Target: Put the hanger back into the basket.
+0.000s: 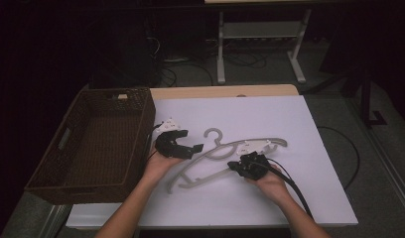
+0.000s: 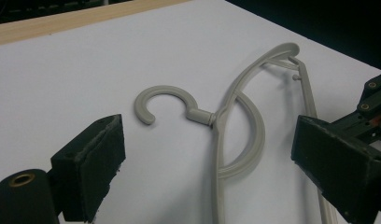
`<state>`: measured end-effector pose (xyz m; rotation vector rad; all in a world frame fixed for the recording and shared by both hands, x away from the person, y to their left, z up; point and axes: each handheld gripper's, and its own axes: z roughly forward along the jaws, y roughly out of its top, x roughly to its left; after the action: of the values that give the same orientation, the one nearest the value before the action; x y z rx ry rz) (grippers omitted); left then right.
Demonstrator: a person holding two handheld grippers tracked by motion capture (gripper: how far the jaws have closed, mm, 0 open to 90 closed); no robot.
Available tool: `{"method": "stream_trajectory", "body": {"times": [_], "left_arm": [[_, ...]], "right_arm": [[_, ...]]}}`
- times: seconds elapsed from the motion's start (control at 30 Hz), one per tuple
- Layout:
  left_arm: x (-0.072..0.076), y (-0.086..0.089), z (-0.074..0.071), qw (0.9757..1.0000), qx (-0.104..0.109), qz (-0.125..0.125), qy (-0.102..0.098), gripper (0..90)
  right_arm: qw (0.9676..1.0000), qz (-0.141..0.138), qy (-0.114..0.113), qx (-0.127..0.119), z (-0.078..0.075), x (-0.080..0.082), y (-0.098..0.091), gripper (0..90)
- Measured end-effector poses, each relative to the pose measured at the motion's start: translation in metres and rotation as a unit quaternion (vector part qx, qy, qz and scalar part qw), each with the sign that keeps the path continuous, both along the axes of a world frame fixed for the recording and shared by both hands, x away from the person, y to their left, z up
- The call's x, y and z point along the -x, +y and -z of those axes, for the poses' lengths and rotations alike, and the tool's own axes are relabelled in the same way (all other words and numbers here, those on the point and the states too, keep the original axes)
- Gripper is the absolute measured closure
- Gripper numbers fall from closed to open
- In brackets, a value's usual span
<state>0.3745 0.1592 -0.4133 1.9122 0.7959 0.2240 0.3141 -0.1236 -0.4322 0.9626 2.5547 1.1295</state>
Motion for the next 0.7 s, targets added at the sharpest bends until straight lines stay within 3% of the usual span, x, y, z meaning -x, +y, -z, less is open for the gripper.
{"method": "stream_trajectory", "body": {"times": [0.5, 0.7], "left_arm": [[0.002, -0.005, 0.002, 0.9998, -0.019, 0.009, 0.005, 10.0], [0.003, -0.010, 0.005, 0.9988, -0.041, 0.023, 0.012, 13.7]], "right_arm": [[0.9995, -0.003, 0.008, 0.032, 0.011, 0.002, 0.002, 89.4], [0.9995, -0.003, 0.007, 0.031, 0.011, 0.002, 0.002, 89.5]]}}
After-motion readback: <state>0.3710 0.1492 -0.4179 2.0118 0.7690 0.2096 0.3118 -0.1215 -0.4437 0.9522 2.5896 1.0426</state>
